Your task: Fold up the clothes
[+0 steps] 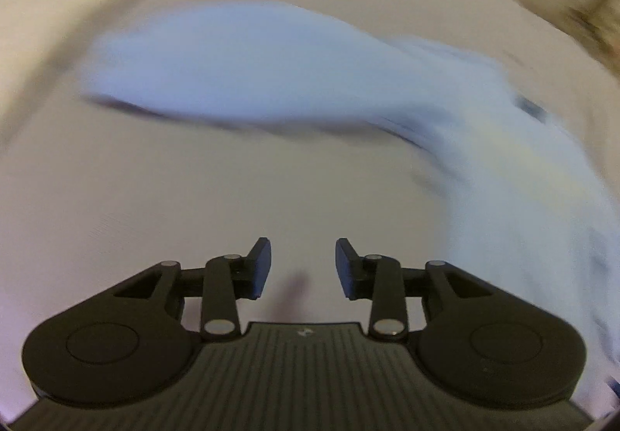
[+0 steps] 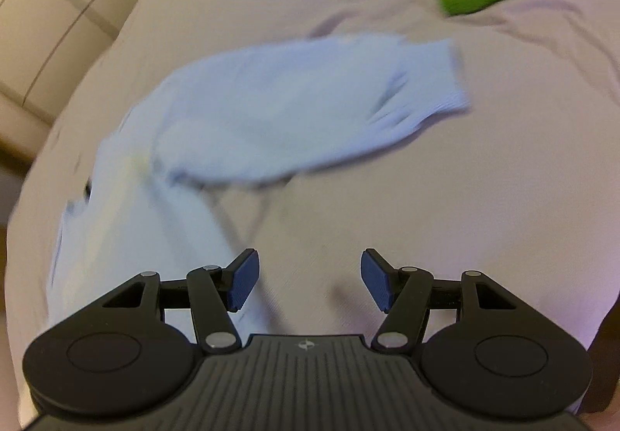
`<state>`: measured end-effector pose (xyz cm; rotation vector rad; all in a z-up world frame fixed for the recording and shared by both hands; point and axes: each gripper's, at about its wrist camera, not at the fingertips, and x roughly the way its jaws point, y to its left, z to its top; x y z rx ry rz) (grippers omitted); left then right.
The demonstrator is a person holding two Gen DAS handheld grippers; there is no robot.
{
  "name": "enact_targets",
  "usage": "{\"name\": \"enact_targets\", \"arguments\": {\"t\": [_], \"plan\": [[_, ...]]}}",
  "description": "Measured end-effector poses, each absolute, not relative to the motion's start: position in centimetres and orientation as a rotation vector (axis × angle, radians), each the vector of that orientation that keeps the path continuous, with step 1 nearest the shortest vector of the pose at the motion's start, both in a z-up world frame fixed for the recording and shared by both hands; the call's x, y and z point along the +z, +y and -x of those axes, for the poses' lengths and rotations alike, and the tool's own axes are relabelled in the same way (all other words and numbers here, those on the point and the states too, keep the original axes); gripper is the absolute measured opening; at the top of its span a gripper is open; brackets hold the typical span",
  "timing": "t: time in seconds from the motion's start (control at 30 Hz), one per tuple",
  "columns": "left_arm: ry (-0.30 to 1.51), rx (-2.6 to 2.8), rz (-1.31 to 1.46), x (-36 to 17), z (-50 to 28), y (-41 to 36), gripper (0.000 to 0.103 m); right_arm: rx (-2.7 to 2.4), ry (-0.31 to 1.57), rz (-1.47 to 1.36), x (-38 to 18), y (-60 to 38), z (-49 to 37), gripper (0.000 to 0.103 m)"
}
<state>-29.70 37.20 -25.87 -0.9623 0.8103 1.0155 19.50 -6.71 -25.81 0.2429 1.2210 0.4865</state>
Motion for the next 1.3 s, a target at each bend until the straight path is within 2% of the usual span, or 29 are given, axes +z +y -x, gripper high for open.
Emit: {"name": "enact_targets", "arguments": {"t": [0.13, 0.2, 0.33, 0.37, 0.4, 0.43, 0.5, 0.67, 0.73, 0.83, 0.87, 0.9, 0.93, 1.03, 1.07, 1.1, 1.13, 1.2, 1.3], "plan": [[0.772, 0.823, 1.033, -26.3, 20.8, 31.8, 0.032, 0.419, 1.181, -0.379, -27.2, -10.2, -23.9, 0.061], [0.776, 0.803, 1.012, -26.7, 18.1, 30.0, 0.038, 0.365, 1.162, -0.429, -28.2, -12.0, -26.4, 0.061], [0.782, 0.828, 1.032, -28.1, 14.5, 29.0, 0.039, 0.307, 1.178, -0.554, -31.5, -14.3, -31.4, 0.063], [0.774, 0.839, 1.045, -28.1, 13.9, 28.4, 0.039, 0.331, 1.204, -0.617, -32.6, -14.5, -32.7, 0.056], [0.767, 0.850, 1.053, -27.9, 13.8, 27.9, 0.039, 0.370, 1.216, -0.640, -32.7, -14.1, -33.7, 0.020], [0.763, 0.868, 1.053, -27.8, 13.0, 27.4, 0.039, 0.417, 1.220, -0.637, -32.4, -13.5, -34.6, 0.015], [0.757, 0.887, 1.040, -26.5, 13.2, 25.9, 0.038, 0.525, 1.179, -0.599, -30.7, -12.2, -36.1, 0.012], [0.720, 0.927, 1.002, -22.5, 16.4, 22.3, 0.039, 0.788, 0.769, -0.361, -20.4, -10.6, -37.6, 0.011], [0.720, 0.936, 1.002, -22.1, 16.6, 21.5, 0.039, 0.777, 0.690, -0.266, -19.1, -10.3, -38.6, 0.012], [0.734, 0.936, 1.016, -22.6, 16.1, 20.6, 0.039, 0.693, 0.703, -0.154, -20.6, -9.1, -41.1, 0.014], [0.745, 0.931, 1.020, -23.0, 15.9, 20.4, 0.040, 0.653, 0.736, -0.125, -21.9, -8.6, -42.2, 0.019], [0.762, 0.927, 1.022, -23.2, 15.7, 20.1, 0.040, 0.598, 0.785, -0.089, -23.4, -7.9, -43.2, 0.028], [0.786, 0.925, 1.024, -23.8, 15.5, 20.1, 0.040, 0.529, 0.852, -0.051, -25.0, -7.5, -43.9, 0.031], [0.809, 0.934, 1.022, -24.5, 16.1, 19.9, 0.040, 0.415, 0.948, -0.049, -27.0, -8.4, -43.3, 0.032], [0.809, 0.944, 1.026, -24.6, 16.7, 20.0, 0.040, 0.435, 0.967, -0.081, -27.0, -8.8, -41.9, 0.043], [0.809, 0.955, 1.029, -24.6, 17.3, 20.1, 0.042, 0.481, 0.990, -0.123, -26.9, -9.3, -40.1, 0.058], [0.806, 0.972, 1.035, -24.7, 18.1, 20.1, 0.044, 0.527, 1.013, -0.166, -26.8, -9.7, -38.4, 0.062], [0.796, 1.003, 1.048, -24.7, 19.8, 20.4, 0.051, 0.619, 1.057, -0.252, -26.6, -10.6, -34.8, 0.064], [0.768, 1.046, 1.100, -25.4, 22.5, 21.2, 0.060, 0.782, 1.302, -0.410, -28.7, -10.4, -28.4, 0.063]]}}
